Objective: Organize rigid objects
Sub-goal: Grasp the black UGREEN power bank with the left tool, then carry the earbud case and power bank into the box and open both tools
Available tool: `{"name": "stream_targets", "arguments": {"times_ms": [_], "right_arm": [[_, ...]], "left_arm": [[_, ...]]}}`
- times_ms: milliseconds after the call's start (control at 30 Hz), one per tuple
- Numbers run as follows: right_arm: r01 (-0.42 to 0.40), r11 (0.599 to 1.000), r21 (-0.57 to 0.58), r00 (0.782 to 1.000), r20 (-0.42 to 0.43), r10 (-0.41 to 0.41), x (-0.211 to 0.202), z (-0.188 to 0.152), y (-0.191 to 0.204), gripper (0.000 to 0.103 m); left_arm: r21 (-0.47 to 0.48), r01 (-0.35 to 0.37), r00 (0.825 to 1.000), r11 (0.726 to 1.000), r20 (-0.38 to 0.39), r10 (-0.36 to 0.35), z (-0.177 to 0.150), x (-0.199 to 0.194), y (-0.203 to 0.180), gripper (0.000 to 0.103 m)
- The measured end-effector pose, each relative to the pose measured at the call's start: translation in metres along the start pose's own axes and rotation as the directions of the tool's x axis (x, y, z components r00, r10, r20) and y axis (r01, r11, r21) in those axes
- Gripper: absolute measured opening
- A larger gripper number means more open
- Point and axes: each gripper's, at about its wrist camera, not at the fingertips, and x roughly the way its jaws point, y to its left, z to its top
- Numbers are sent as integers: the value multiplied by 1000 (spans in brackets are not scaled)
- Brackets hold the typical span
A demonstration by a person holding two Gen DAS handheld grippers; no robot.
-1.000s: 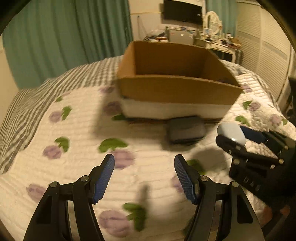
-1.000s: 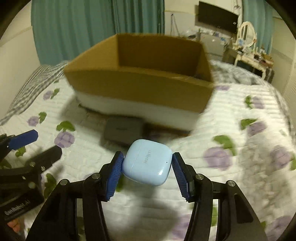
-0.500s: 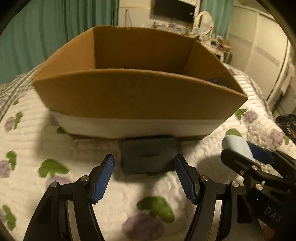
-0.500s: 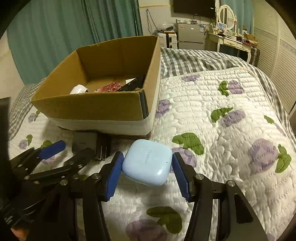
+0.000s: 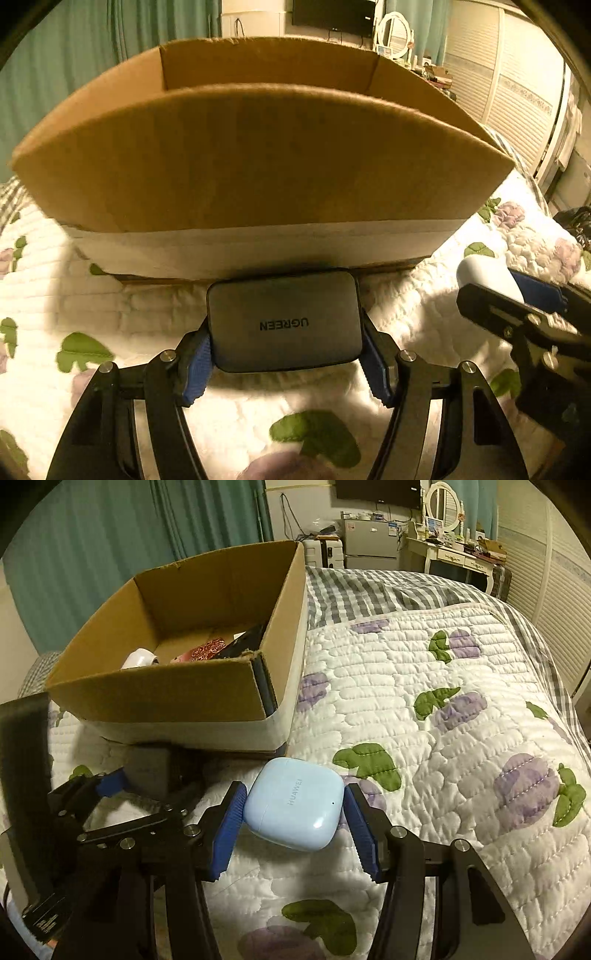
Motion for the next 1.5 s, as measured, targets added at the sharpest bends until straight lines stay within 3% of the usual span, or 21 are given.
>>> {"name": "stream_targets", "arguments": {"times_ms": [233, 433, 700, 900, 1100, 1233, 1500], "right_arm": [[3, 1000, -7, 999, 32, -3, -14, -2, 2, 54], [-18, 999, -41, 996, 83, 21, -51, 0, 10, 54], [-54, 992, -110, 984, 163, 71, -116, 12, 18, 54], [-94, 984, -148, 966, 224, 126, -149, 33, 28, 54], [-135, 975, -179, 945, 273, 181, -159, 75, 36, 54], [-147, 969, -199, 933, 296, 203, -150, 106, 42, 54], [-154, 965, -211, 944, 258, 207, -87, 158, 46, 54]], "left_arm": [[-17, -21, 998, 1000, 52, 22, -13, -44, 1, 69], [-13, -33, 993, 999, 117, 34, -15, -100, 7, 69], [-11, -64, 977, 998, 204, 65, 9, -161, 5, 69], [13, -97, 966, 995, 243, 91, 42, -184, 5, 69], [36, -111, 959, 993, 265, 98, 75, -180, 10, 69], [43, -119, 962, 992, 251, 104, 104, -155, 17, 69], [60, -129, 976, 990, 186, 116, 143, -83, 35, 69]]}}
